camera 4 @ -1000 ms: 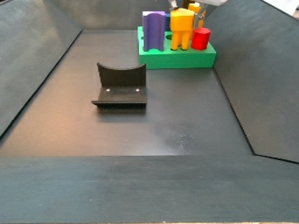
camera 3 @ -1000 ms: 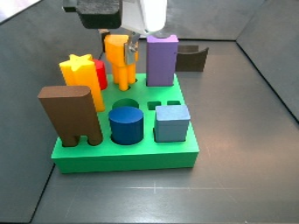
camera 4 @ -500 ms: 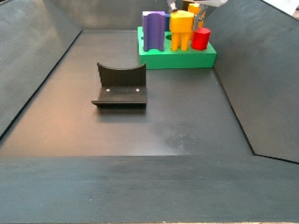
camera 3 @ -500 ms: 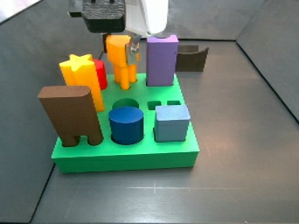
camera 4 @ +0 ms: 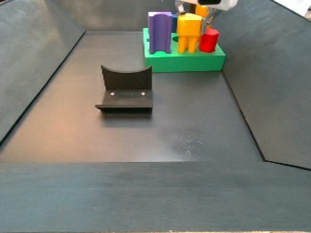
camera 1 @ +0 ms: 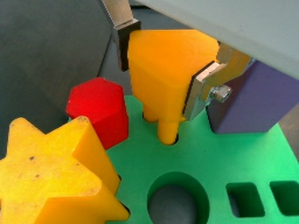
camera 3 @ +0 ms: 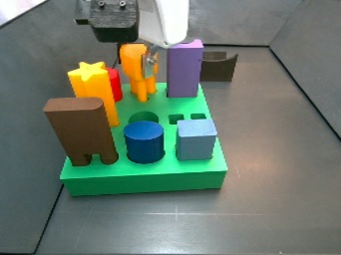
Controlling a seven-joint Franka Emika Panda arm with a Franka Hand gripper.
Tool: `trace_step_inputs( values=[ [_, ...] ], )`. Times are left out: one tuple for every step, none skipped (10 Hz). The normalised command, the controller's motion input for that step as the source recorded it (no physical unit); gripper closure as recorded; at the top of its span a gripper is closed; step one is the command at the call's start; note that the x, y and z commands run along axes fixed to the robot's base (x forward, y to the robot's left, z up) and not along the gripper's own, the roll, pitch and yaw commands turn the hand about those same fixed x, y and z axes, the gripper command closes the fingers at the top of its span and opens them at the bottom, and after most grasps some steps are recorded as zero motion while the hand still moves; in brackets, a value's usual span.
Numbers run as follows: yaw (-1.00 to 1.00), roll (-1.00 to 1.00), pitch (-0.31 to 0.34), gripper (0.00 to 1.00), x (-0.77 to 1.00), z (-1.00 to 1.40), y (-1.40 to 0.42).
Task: Pick up the 3 prong object. Move up. Place the 3 prong object on the fixture. Regrasp the 3 prong object. Move to above the board. Insert the 3 prong object.
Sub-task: Insert the 3 prong object.
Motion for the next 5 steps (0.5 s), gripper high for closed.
trace_step_inputs(
  values=[
    [-0.22,-0.06,-0.017,1.0,0.0,-0.32,0.0],
    [-0.23,-0.02,0.0,1.0,0.0,-0.29,0.0],
    [-0.26,0.0,0.0,1.0,0.0,-0.24,0.0],
    [-0.04,0.0,0.0,1.0,0.0,-0.2,0.03],
    [0.4,0.12,0.0,1.0,0.0,-0.16,0.0]
  ],
)
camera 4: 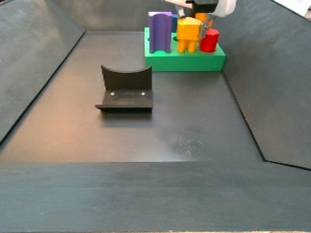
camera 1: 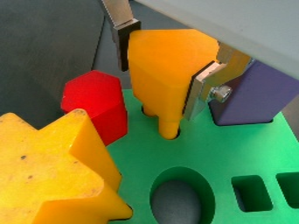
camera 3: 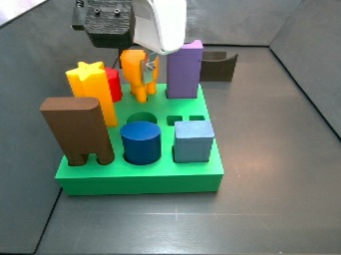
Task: Pick up the 3 prong object. Move up. Place the 3 prong object on the fixture. Regrasp the 3 prong object. Move to above the board. Insert the 3 prong object.
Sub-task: Insert the 3 prong object.
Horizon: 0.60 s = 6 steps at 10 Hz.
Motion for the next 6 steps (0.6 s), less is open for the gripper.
trace_step_inputs(
  values=[
    [0.62,0.08,-0.033,1.0,-0.01,-0.19,-0.01],
    [0.64,0.0,-0.063,1.0,-0.03,-0.19,0.0],
    [0.24,0.0,0.0,1.0,0.03,-0.12,-0.03],
    [0.0,0.02,0.044,1.0,0.21,-0.01,-0.01],
    [-0.12,0.0,0.036,1.0,0.15,-0.06,0.0],
    [-0.27,0.0,0.023,1.0,0.12,-0.11,0.0]
  ],
)
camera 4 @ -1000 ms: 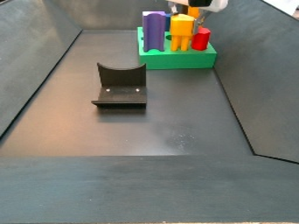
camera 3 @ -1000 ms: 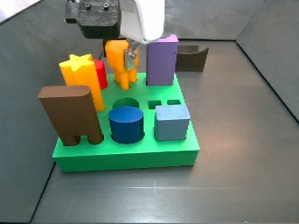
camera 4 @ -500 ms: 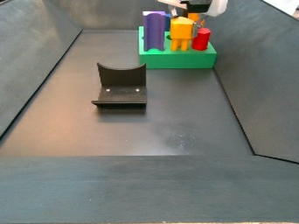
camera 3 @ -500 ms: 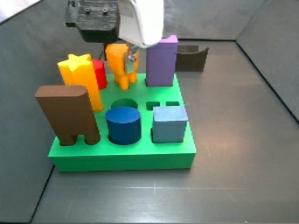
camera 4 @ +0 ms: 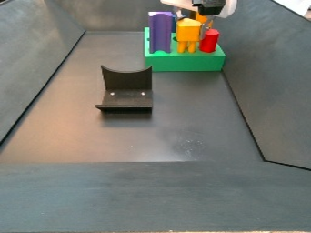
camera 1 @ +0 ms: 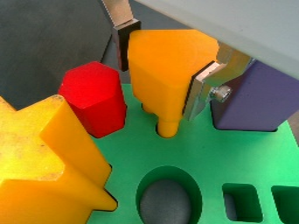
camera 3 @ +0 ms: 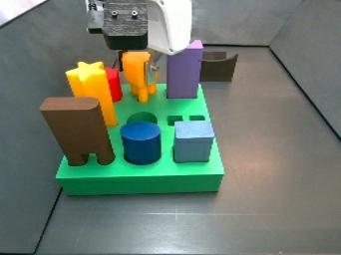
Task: Pick up the 3 prong object. Move up. Place the 3 prong object on the fixture. Regrasp the 3 prong object. Move to above the board. Insert the 3 prong object.
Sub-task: Insert the 3 prong object.
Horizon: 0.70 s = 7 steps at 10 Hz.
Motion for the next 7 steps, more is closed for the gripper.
trace_step_inputs(
  values=[
    [-0.28,0.0,0.03,1.0,0.1,-0.12,0.0],
    [-0.33,0.0,0.059,1.0,0.03,-0.15,0.03],
    [-0.38,0.0,0.014,1.0,0.0,-0.19,0.04],
    [-0.15,-0.02,-0.016,1.0,0.0,-0.35,0.0],
    [0.0,0.0,-0.034,1.0,0.0,-0.46,0.0],
    [0.0,0.01,-0.043,1.0,0.0,-0.51,0.0],
    [0.14,0.09,0.0,1.0,0.07,-0.46,-0.13]
  ],
)
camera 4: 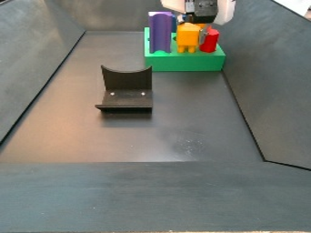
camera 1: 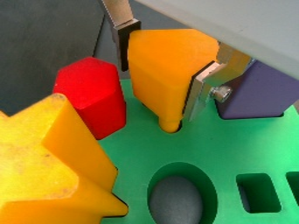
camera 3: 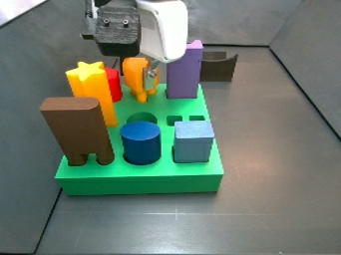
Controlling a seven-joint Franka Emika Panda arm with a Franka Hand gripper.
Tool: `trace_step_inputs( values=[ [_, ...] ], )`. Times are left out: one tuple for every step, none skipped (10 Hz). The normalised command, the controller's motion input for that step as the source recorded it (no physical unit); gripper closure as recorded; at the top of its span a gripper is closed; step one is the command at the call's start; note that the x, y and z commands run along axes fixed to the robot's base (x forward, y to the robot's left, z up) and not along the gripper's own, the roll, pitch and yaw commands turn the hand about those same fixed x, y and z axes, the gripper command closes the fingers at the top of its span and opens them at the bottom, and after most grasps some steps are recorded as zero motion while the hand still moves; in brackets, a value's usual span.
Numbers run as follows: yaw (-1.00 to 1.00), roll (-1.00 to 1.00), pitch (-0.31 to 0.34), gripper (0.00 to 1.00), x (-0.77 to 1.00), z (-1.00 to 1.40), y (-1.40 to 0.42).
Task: Pick up the 3 prong object. Move up. Place the 3 prong object on the fixture. Regrasp the 3 prong object. Move to above the board. Insert the 3 prong object.
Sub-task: Insert the 3 prong object.
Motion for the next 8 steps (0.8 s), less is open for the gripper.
trace_step_inputs(
  values=[
    [0.2,0.09,0.0,1.0,0.13,-0.44,-0.15],
    [0.18,0.11,0.0,1.0,0.13,-0.52,-0.14],
    [0.08,0.11,-0.06,1.0,0.08,-0.73,-0.14],
    [0.01,0.11,-0.061,1.0,0.11,-0.79,-0.14],
    [0.0,0.1,-0.066,1.0,0.15,-0.79,-0.15],
    [-0.02,-0.05,-0.17,1.0,0.09,-0.23,0.0],
    [0.0,0.0,-0.017,1.0,0.0,0.0,0.0],
    [0.0,0.0,0.0,1.0,0.0,0.0,0.0]
  ],
)
